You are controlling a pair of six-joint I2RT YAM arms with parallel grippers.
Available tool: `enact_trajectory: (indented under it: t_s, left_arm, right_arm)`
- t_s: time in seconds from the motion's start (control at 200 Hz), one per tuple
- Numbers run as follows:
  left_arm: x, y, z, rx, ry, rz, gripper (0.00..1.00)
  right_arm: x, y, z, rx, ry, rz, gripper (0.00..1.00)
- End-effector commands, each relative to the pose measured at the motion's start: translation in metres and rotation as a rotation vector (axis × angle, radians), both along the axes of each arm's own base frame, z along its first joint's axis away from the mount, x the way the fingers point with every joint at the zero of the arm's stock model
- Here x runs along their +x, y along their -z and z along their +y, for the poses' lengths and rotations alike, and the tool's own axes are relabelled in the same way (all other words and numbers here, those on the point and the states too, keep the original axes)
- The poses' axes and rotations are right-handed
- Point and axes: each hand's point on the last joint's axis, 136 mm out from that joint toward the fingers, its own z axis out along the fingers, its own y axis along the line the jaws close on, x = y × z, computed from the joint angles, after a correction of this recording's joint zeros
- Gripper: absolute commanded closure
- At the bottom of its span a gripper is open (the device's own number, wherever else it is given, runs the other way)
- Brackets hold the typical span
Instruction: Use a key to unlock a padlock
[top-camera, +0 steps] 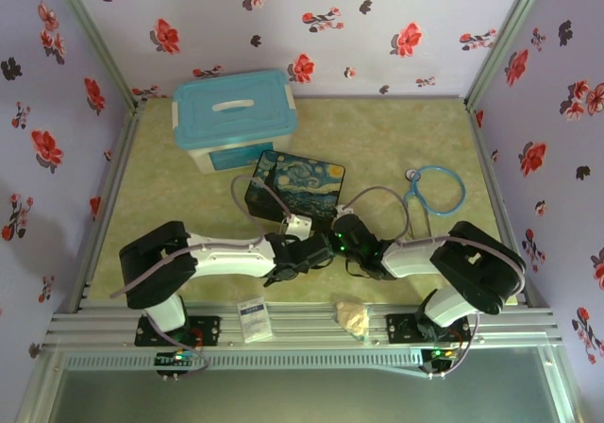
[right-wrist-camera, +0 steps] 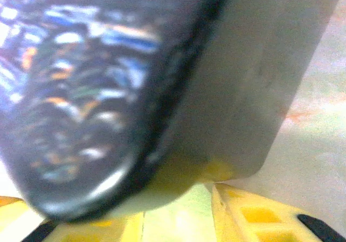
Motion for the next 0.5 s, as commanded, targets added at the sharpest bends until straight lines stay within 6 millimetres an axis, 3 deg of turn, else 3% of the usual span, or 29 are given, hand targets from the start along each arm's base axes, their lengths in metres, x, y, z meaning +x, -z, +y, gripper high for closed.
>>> enact_trajectory:
  t_s: [0.0,0.16,0.295,0.385,0.495]
  left_arm:
    - [0.008,-0.039,0.007,-0.075,0.0,-0.071,0.54]
    - [0.012,-0.082,0.021,-0.207,0.026,-0.106,0.4]
    - [0.016,-0.098,0.036,-0.423,0.008,-0.078,0.35]
    - [0.018,-0.098,0.044,-0.571,-0.024,-0.084,0.35]
    - [0.015,-0.083,0.059,-0.619,-0.079,-0.074,0.36]
  right_arm:
    - [-0.003,-0.007,0.012,-0.009,0.004,-0.007,0.58]
    - [-0.007,-0.017,0.034,0.051,-0.02,-0.013,0.57]
    - [-0.006,-0.017,0.05,0.104,-0.046,-0.008,0.53]
    - [-0.006,-0.011,0.062,0.111,-0.077,0.005,0.52]
    - [-0.008,-0.012,0.08,0.132,-0.134,0.009,0.51]
